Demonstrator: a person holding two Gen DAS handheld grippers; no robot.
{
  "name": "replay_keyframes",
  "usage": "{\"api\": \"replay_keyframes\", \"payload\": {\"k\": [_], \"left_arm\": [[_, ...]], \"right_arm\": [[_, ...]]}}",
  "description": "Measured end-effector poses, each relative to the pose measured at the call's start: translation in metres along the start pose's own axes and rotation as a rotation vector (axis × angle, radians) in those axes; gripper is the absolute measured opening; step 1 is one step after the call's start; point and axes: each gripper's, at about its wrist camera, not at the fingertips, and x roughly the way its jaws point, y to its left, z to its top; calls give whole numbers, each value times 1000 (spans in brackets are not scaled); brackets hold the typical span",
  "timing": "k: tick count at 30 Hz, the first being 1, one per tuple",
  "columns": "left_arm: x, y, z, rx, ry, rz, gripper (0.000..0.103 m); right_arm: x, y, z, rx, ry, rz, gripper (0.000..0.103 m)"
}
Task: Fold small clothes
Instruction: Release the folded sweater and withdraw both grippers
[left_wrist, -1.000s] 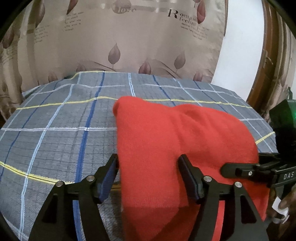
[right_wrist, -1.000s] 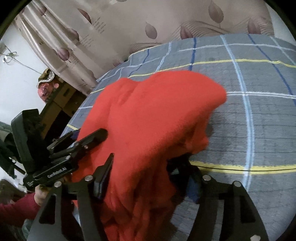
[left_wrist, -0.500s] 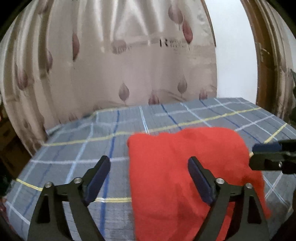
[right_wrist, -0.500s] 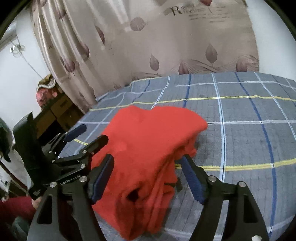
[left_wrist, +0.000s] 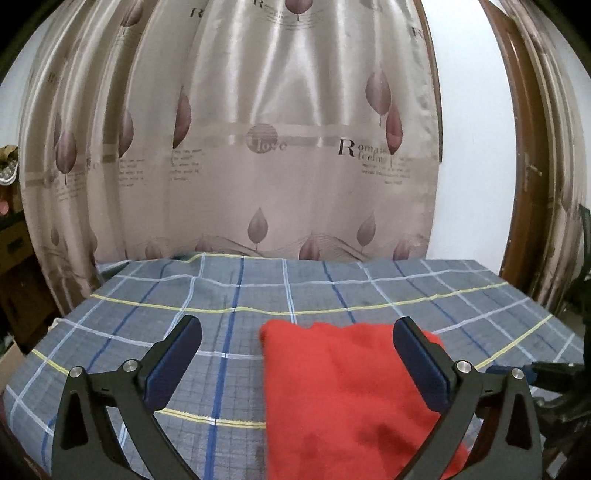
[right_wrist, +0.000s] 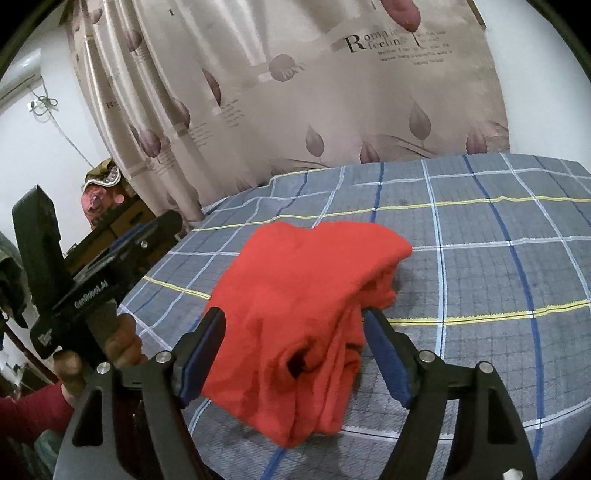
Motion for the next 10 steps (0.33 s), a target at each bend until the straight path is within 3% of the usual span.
{"api": "replay_keyframes", "payload": {"k": [5,10], "left_arm": [[-5,0,0,5,-54,26,103],[-6,-3,0,10,-48,57,103]], "right_arm": [[-2,6,-1,-14,-4,-5,78],[-4,10,0,-27,-16,-24,82]]}}
